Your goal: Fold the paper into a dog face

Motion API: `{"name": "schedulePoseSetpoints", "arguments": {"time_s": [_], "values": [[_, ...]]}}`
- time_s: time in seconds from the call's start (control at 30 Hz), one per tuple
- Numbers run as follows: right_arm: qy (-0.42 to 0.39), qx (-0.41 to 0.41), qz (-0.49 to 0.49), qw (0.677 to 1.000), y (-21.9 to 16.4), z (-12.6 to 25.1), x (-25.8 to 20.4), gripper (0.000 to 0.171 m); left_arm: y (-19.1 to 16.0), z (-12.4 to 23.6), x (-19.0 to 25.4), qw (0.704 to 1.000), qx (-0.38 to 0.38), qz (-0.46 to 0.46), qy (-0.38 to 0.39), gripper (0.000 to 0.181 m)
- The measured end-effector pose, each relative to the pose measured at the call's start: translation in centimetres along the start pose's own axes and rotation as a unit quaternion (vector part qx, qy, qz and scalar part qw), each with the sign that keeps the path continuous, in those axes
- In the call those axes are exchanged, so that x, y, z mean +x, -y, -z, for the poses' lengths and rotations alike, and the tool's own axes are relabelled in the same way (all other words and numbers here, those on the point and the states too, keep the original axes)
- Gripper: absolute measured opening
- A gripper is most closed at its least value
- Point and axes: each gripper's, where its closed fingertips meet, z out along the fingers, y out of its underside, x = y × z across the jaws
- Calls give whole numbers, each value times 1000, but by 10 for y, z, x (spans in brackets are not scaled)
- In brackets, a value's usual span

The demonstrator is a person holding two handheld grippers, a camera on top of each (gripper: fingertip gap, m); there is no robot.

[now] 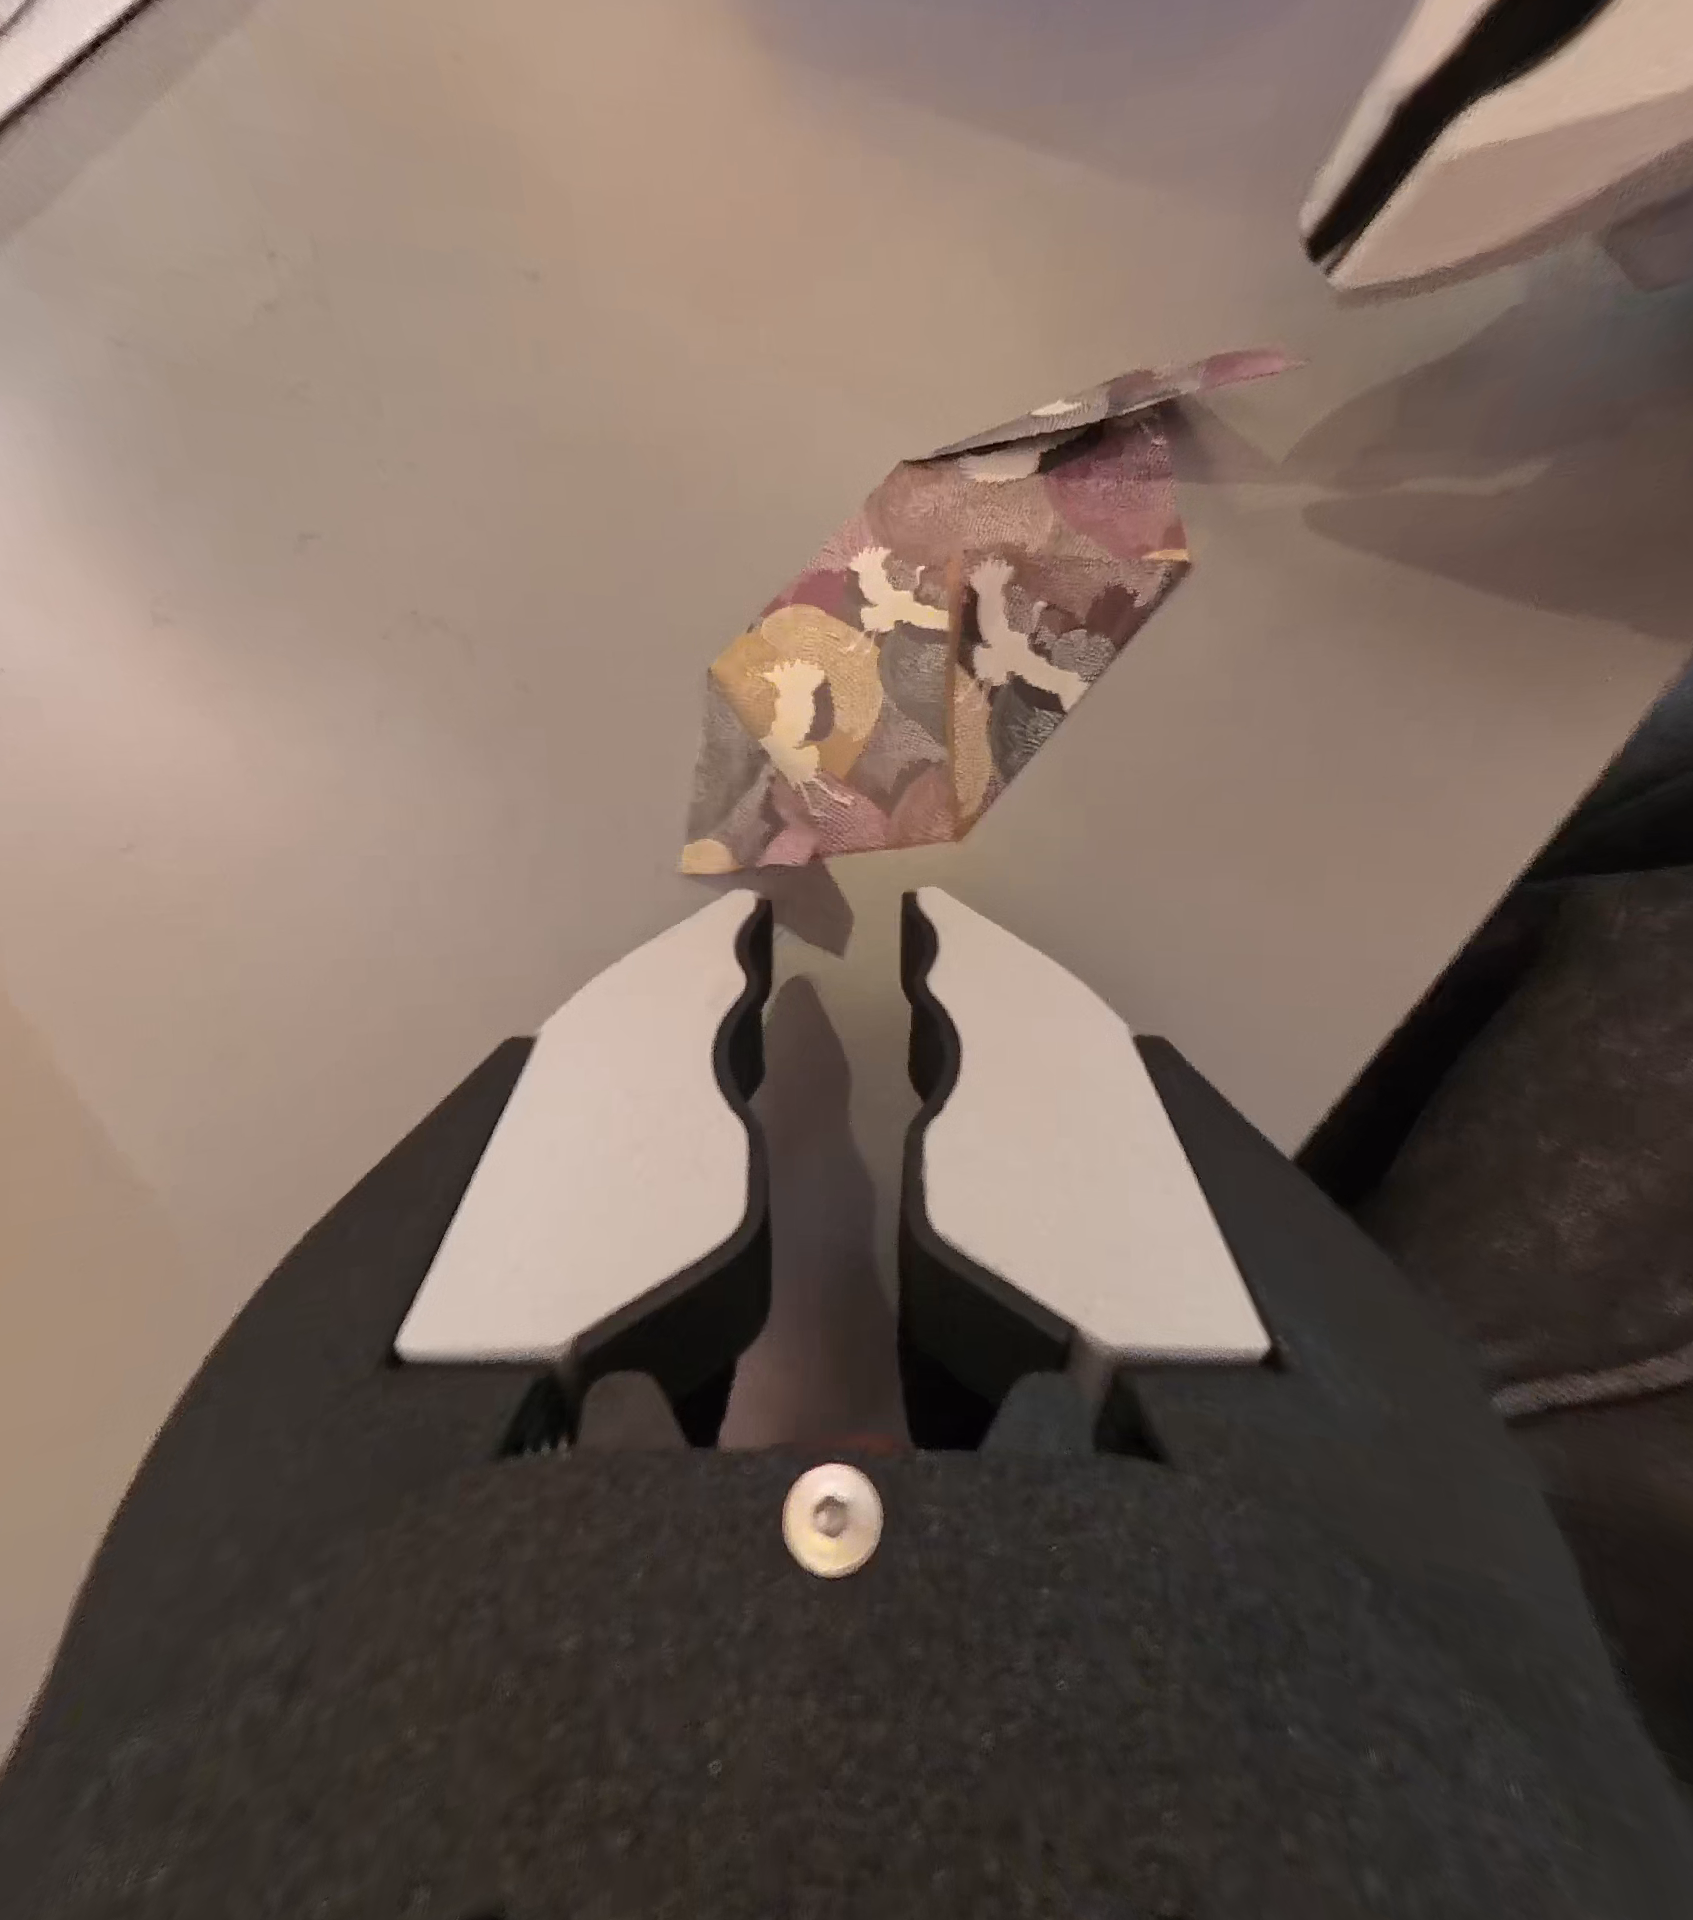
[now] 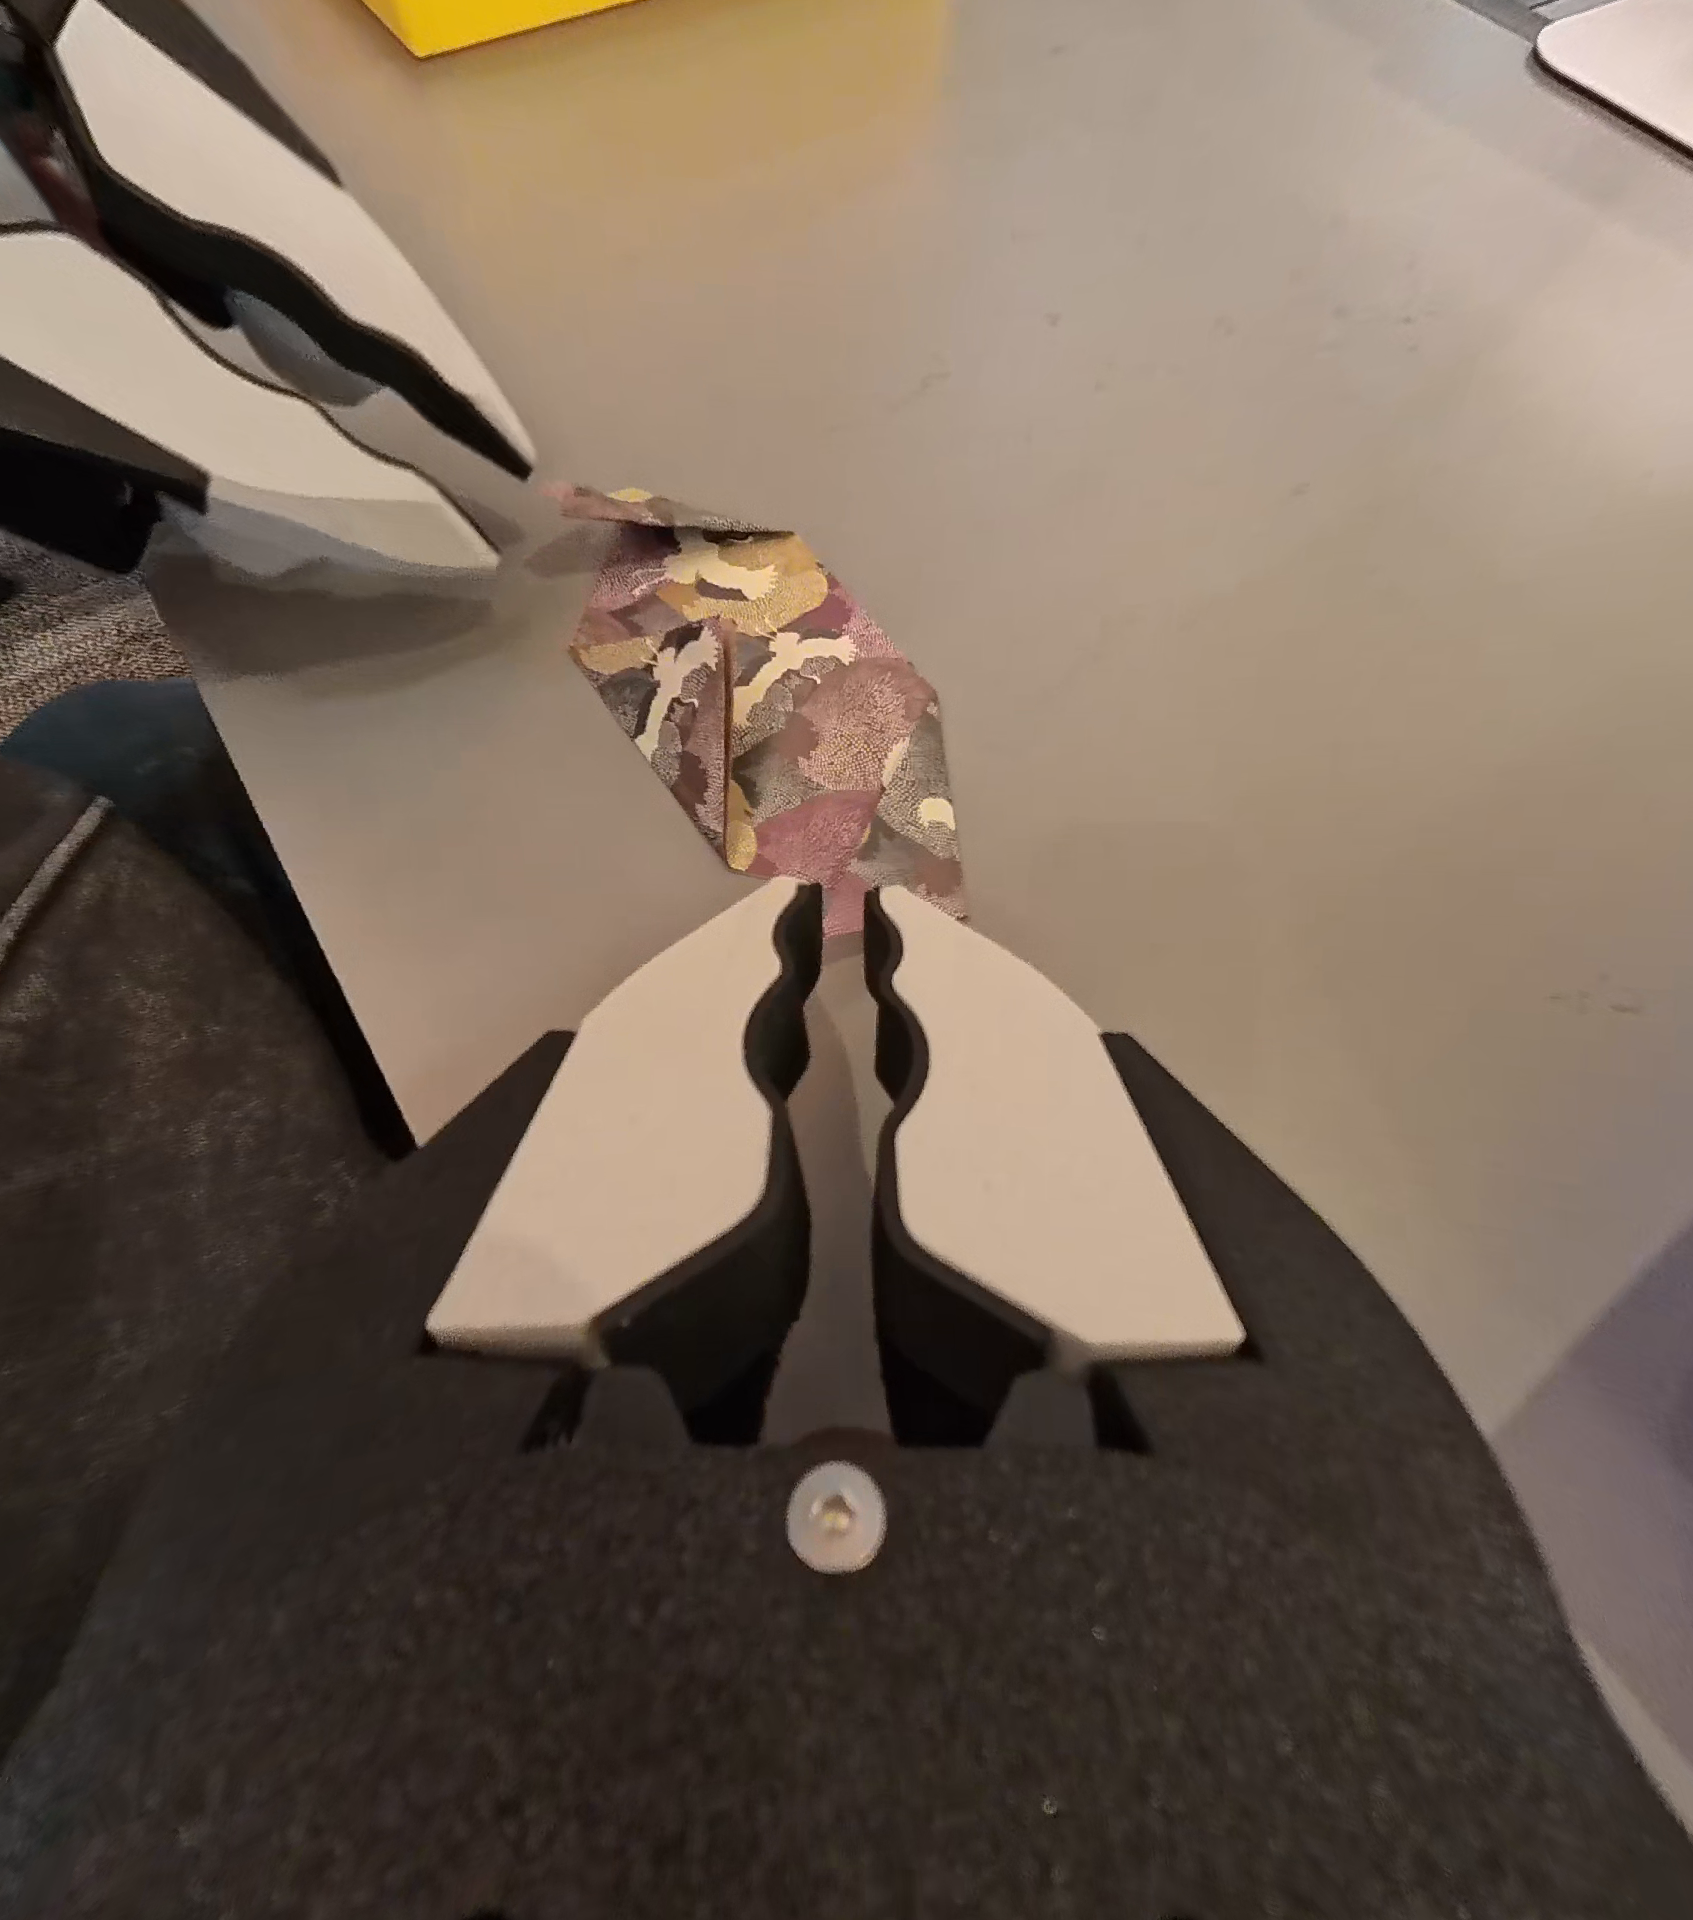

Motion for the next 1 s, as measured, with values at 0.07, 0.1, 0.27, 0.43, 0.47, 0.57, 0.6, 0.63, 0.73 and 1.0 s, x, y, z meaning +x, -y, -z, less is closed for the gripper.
{"name": "schedulePoseSetpoints", "arguments": {"time_s": [0.07, 0.1, 0.27, 0.43, 0.47, 0.57, 0.6, 0.63, 0.73, 1.0], "values": [[0, -4, 3, 1000, 0, -1, -1, 7, 3, -4, -7, 1000, -7, 1, 5, 24], [1, -5, 4, 1000, -1, -2, -1, 7, 4, -7, -11, 1000, -15, -3, 9, 24], [27, 15, -18, 999, 11, 2, -1, 7, 2, -23, -10, 996, -50, -70, -6, 22], [86, 46, -64, 993, 30, 11, 10, 8, 8, -31, -18, 976, -65, -204, 30, 0], [105, 47, -80, 990, 32, 12, 10, 8, 12, -30, -20, 968, -57, -241, 47, 0], [161, 43, -121, 979, 37, 8, 13, 11, 27, -25, -23, 939, -25, -332, 90, 0], [174, 34, -132, 975, 36, 5, 14, 14, 31, -23, -22, 931, -14, -352, 97, 0], [184, 23, -138, 973, 36, 1, 16, 14, 35, -20, -20, 923, -3, -370, 103, 0], [203, 11, -129, 971, 43, -9, 19, 16, 49, -11, -17, 900, 29, -415, 130, 0], [246, -57, -90, 963, 40, -34, 3, 8, 61, 0, -3, 897, 52, -416, 136, 0]]}}
